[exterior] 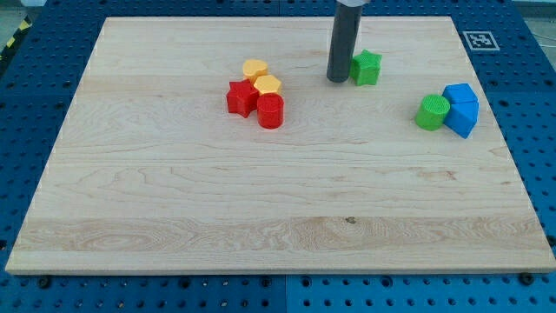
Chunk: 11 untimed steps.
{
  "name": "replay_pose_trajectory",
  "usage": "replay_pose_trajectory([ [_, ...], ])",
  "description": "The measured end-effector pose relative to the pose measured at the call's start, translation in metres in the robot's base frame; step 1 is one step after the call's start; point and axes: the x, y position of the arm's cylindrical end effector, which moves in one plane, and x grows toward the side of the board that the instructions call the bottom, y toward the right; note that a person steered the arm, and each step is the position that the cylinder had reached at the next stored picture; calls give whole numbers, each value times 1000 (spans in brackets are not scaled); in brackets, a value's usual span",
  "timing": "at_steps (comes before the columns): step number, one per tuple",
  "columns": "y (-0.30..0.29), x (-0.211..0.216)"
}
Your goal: Move the green star downwards slightly
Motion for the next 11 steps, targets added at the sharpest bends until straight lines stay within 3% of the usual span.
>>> replay_pose_trajectory([
  [3,11,-46],
  [4,44,-38],
  [8,56,11],
  [9,51,12],
  [11,-12,15],
])
